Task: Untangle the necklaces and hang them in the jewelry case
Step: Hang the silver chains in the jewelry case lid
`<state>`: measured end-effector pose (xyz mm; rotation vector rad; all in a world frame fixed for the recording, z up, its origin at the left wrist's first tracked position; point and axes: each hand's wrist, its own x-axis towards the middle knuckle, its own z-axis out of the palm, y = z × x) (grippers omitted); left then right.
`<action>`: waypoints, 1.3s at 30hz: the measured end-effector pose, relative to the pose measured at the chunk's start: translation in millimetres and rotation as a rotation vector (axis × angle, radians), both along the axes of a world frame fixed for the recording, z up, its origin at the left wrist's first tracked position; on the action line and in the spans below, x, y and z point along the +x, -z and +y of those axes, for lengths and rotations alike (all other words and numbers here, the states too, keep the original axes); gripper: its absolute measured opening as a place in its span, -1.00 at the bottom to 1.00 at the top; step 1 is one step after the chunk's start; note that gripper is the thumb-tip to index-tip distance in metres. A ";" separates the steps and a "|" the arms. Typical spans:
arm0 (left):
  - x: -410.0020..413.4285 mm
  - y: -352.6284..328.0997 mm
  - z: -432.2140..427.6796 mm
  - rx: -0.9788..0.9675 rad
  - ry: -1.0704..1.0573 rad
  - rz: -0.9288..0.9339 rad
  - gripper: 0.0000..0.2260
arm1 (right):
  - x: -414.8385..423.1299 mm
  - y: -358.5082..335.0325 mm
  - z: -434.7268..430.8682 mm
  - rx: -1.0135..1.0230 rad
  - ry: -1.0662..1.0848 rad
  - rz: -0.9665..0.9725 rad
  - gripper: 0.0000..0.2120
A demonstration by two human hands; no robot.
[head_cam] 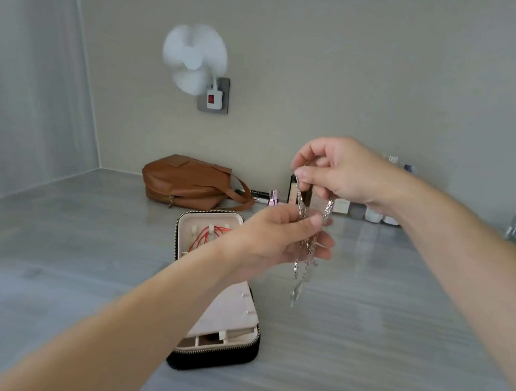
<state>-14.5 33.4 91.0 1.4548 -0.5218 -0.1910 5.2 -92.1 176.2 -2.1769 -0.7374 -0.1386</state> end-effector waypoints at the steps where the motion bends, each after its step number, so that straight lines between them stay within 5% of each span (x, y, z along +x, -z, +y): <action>1: -1.2 -0.7 4.3 -0.026 -0.010 0.012 -0.89 | -1.4 -3.1 5.7 -0.045 -0.010 -0.024 -0.83; 9: -10.3 8.3 42.0 0.053 -0.133 -0.015 -0.77 | 1.9 2.1 21.3 0.015 0.078 -0.014 -0.82; 14: -13.0 1.5 73.0 0.411 -0.332 -0.175 -0.74 | 5.1 38.0 21.1 0.181 0.131 0.208 -0.81; 18: -12.0 -3.3 78.7 0.622 -0.343 -0.230 -0.73 | -0.8 58.4 34.4 -0.024 0.228 0.000 -0.87; 23: -12.2 -14.8 82.4 0.729 -0.371 -0.228 -0.76 | -10.1 70.1 63.8 0.112 -0.191 0.149 -0.73; 29: -9.0 -7.3 92.7 0.746 -0.413 -0.190 -0.75 | 1.8 84.3 69.1 0.085 -0.233 0.225 -0.69; 34: -2.3 -6.5 97.3 0.813 -0.541 -0.350 -0.76 | 9.9 89.7 70.7 0.040 -0.109 0.148 -0.95; 39: 5.6 -4.5 99.1 0.884 -0.541 -0.419 -0.79 | 17.7 83.2 68.9 -0.034 0.077 -0.157 -0.79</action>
